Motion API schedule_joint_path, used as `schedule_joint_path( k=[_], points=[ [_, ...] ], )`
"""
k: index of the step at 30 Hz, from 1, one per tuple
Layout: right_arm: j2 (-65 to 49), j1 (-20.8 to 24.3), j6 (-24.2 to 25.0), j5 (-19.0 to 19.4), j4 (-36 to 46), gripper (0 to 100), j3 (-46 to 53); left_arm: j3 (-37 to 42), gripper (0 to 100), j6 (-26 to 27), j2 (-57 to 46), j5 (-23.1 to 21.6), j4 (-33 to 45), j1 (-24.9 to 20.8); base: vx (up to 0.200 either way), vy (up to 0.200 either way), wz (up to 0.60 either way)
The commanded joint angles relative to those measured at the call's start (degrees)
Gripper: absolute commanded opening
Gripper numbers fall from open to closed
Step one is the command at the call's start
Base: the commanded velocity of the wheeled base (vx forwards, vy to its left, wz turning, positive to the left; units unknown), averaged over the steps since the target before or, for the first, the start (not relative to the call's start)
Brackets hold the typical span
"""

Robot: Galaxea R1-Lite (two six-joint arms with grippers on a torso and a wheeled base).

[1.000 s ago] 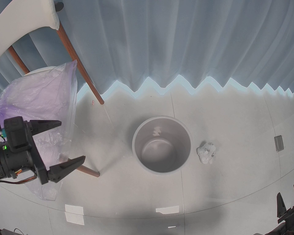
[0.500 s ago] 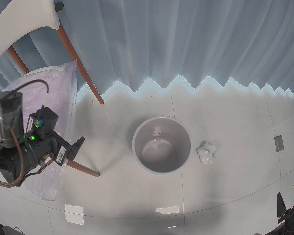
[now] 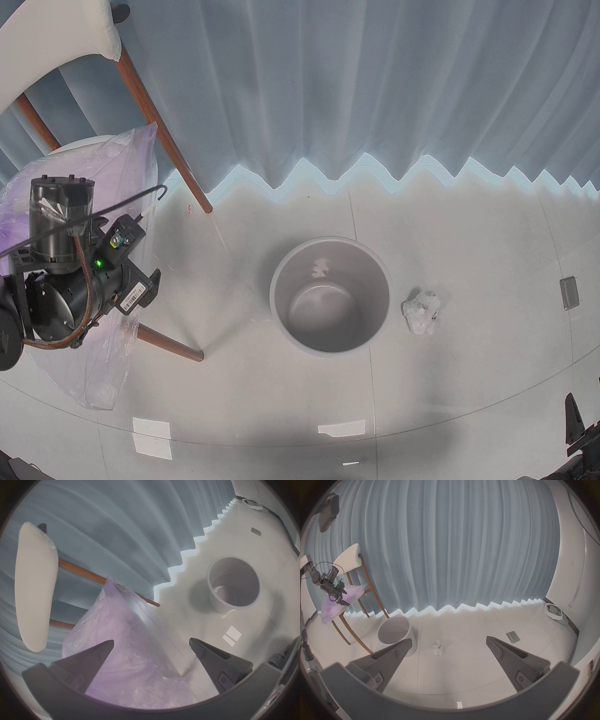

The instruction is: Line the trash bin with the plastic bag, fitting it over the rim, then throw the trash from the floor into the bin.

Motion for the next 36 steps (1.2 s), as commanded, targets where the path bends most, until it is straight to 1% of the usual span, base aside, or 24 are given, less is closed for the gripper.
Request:
schedule_joint_path(
  k=[1, 3, 6, 16, 21, 22, 25, 27, 28, 29, 31, 34, 36],
  points=[
    [-0.88, 0.00, -0.01, 0.01, -0.02, 100, 1.01, -0.80, 100, 0.29, 2.24, -0.66, -2.45, 3.51, 0.000, 0.000, 0.00],
    [-0.88, 0.00, -0.01, 0.01, -0.02, 100, 1.01, -0.98, 100, 0.20, 3.03, -1.36, -4.21, 4.83, 0.000, 0.000, 0.00],
    [-0.88, 0.00, -0.01, 0.01, -0.02, 100, 1.01, -0.89, 100, 0.20, 3.64, -2.06, -5.53, 5.18, 0.000, 0.000, 0.00],
    [-0.88, 0.00, -0.01, 0.01, -0.02, 100, 1.01, -1.07, 100, 0.11, 4.43, -2.68, -5.62, 4.57, 0.000, 0.000, 0.00],
    [-0.88, 0.00, -0.01, 0.01, -0.02, 100, 1.01, -0.54, 100, 1.17, 3.73, -2.50, -4.30, 5.80, 0.000, 0.000, 0.00],
    [-0.88, 0.00, -0.01, 0.01, -0.02, 100, 1.01, -0.36, 0, 1.34, 3.64, -2.59, -4.48, 6.15, 0.000, 0.000, 0.00],
    [-0.88, 0.00, -0.01, 0.01, -0.02, 100, 1.01, -0.36, 0, 1.25, 3.55, -2.68, -4.48, 6.24, 0.000, 0.000, 0.00],
    [-0.88, 0.00, -0.01, 0.01, -0.02, 100, 1.01, 0.16, 0, 0.81, 3.20, -2.76, -4.48, 6.94, 0.000, 0.000, 0.00],
    [-0.88, 0.00, -0.01, 0.01, -0.02, 100, 1.01, 0.69, 0, 0.64, 1.97, -2.94, -4.56, 8.26, 0.000, 0.000, 0.00],
    [-0.88, 0.00, -0.01, 0.01, -0.02, 100, 1.01, 0.87, 0, 0.37, 1.44, -3.12, -4.48, 8.61, 0.000, 0.000, 0.00],
    [-0.88, 0.00, -0.01, 0.01, -0.02, 100, 1.01, 0.78, 0, -1.65, 0.04, -4.52, -4.48, 8.79, 0.000, 0.000, 0.00],
    [-0.88, 0.00, -0.01, 0.01, -0.02, 100, 1.01, 0.60, 0, -9.29, -2.51, -8.04, -3.95, 6.85, 0.000, 0.000, 0.00],
    [-0.88, 0.00, -0.01, 0.01, -0.02, 100, 1.01, 1.31, 0, -16.41, -4.18, -12.43, -3.86, 4.39, 0.000, 0.000, 0.00]
  ],
)
